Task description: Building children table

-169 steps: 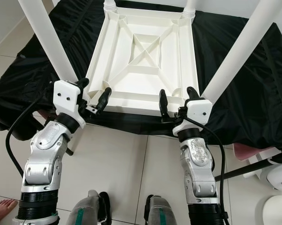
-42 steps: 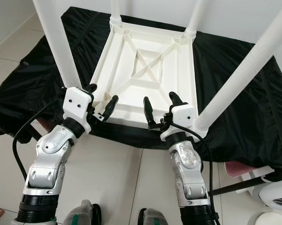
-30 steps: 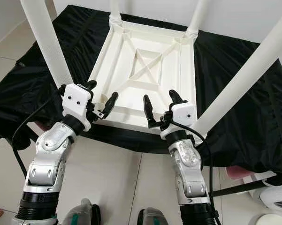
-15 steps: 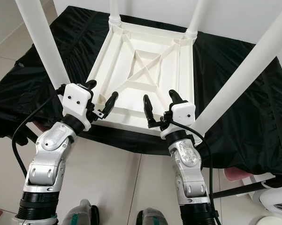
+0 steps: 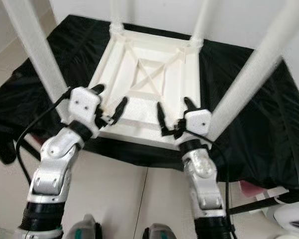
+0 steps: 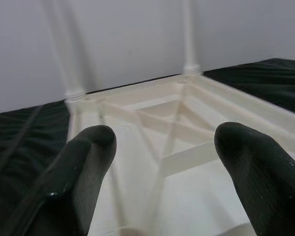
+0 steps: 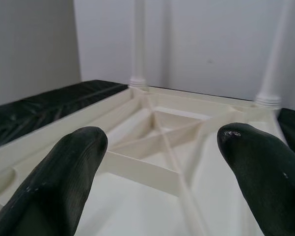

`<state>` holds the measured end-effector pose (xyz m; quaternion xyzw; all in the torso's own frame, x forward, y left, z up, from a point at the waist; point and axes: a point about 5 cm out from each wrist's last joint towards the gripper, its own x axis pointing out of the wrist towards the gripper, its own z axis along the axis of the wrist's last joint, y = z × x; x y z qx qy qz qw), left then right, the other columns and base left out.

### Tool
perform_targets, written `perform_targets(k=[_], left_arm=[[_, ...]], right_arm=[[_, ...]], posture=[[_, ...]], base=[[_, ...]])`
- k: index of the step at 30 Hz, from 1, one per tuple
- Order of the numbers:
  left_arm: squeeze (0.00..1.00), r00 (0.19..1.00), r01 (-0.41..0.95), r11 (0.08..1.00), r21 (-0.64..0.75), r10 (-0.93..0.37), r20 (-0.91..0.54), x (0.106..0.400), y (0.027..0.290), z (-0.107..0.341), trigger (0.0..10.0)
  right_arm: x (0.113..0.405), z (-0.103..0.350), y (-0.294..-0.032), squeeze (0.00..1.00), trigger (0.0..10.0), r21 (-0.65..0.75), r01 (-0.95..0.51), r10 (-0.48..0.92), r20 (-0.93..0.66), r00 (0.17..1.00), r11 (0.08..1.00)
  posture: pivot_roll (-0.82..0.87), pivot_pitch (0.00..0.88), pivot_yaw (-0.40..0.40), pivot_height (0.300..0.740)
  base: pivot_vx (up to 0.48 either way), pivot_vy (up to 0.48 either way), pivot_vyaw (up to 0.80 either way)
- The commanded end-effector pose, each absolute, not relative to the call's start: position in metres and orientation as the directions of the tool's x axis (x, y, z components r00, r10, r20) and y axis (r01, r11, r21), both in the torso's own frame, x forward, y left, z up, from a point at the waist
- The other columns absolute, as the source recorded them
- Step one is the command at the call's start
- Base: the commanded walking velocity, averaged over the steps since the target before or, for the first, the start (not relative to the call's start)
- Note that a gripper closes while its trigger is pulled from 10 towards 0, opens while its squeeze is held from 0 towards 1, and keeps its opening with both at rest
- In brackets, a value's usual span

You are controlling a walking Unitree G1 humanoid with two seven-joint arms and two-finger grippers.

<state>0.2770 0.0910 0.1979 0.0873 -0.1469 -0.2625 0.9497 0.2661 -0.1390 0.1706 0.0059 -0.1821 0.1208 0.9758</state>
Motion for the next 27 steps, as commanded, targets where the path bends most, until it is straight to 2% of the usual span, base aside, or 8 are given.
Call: perform_targets(k=[1,5,13,18,22,26,27], left_arm=[[0.0,0.904,0.307,0.947,0.095,-0.321,0.281,0.278,0.089,0.196,10.0],[0.0,0.904,0.307,0.947,0.096,-0.322,0.281,0.278,0.089,0.196,10.0],[0.0,0.903,0.323,0.942,0.09,-0.336,0.268,0.276,0.087,0.195,10.0],[0.0,0.867,0.421,0.898,0.126,-0.439,0.237,0.269,0.077,0.192,10.0],[0.0,0.805,0.536,0.821,0.197,-0.567,0.176,0.259,0.07,0.182,10.0],[0.0,0.785,0.562,0.794,0.232,-0.601,0.153,0.256,0.069,0.179,10.0],[0.0,0.779,0.574,0.783,0.239,-0.612,0.134,0.255,0.073,0.176,10.0]], right_arm=[[0.266,0.168,-0.138,0.0,10.0,-0.034,-0.24,0.236,0.349,0.907,0.97],[0.266,0.168,-0.138,0.0,10.0,-0.034,-0.24,0.237,0.349,0.907,0.97],[0.266,0.167,-0.137,0.0,10.0,-0.034,-0.245,0.241,0.347,0.907,0.969],[0.264,0.164,-0.135,0.0,10.0,-0.043,-0.276,0.274,0.33,0.903,0.96],[0.261,0.161,-0.132,0.0,10.0,-0.048,-0.329,0.327,0.309,0.893,0.943],[0.257,0.159,-0.13,0.0,10.0,-0.057,-0.359,0.36,0.298,0.884,0.931],[0.248,0.153,-0.126,0.0,10.0,-0.062,-0.437,0.437,0.269,0.858,0.897]], posture=[[0.04,0.088,-0.047,0.74],[0.04,0.088,-0.047,0.74],[0.05,0.09,-0.046,0.74],[0.05,0.094,-0.046,0.74],[0.05,0.102,-0.047,0.74],[0.05,0.108,-0.048,0.74],[0.06,0.117,-0.049,0.74]], base=[[0.274,0.0,0.0],[0.274,0.0,0.0],[0.0,0.0,0.0],[0.0,0.0,0.0],[0.0,0.0,0.0],[0.0,0.0,0.0],[0.0,0.0,0.0]])
